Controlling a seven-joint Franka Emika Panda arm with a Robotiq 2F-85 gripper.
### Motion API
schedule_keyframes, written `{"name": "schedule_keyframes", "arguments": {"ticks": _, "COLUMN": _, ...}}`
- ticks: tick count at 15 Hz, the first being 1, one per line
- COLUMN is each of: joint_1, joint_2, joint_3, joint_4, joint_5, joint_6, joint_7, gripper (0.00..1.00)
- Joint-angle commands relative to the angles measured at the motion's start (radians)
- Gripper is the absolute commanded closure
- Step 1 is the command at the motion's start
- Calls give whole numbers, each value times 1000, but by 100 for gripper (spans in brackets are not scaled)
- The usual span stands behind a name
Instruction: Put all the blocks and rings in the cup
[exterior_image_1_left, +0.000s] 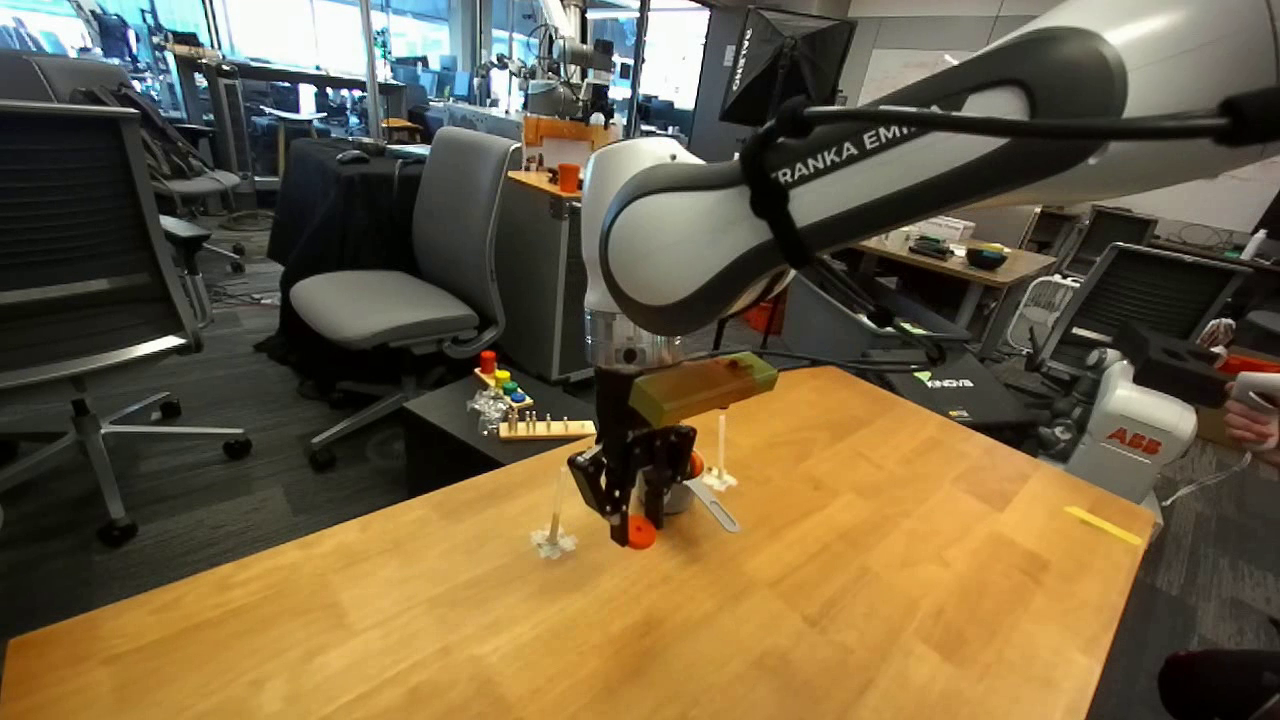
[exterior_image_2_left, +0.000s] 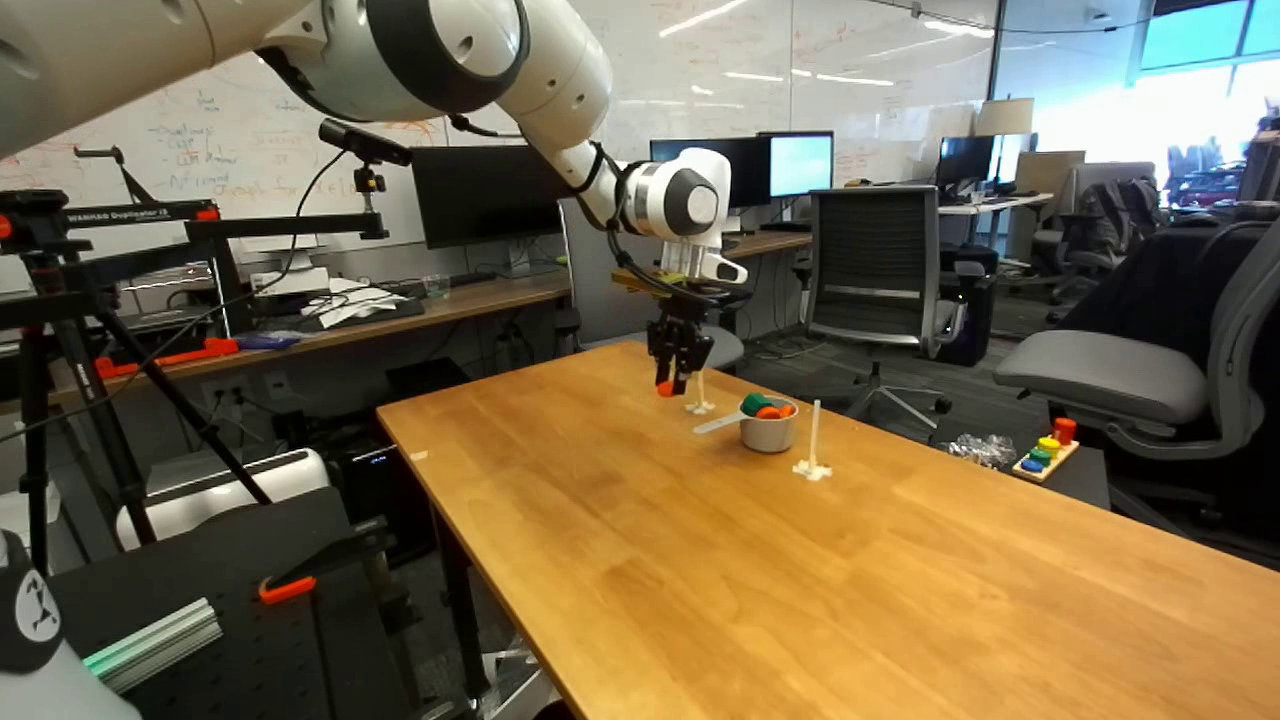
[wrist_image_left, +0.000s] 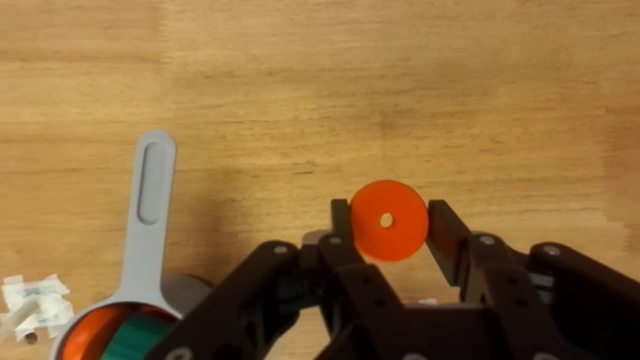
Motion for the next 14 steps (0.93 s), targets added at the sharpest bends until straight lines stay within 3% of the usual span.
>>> {"name": "schedule_keyframes", "arguments": {"ticks": 1, "joint_1": -19, "joint_2": -42, "joint_3": -13, "joint_4": -1, "joint_5": -3, "joint_6": -4, "joint_7": -2, "gripper": 83}}
{"name": "schedule_keyframes", "arguments": {"ticks": 14, "joint_1": -112, "joint_2": -56, "joint_3": -29, "joint_4": 108, "joint_5": 2, "joint_6": -28, "joint_7": -8, "gripper": 83}}
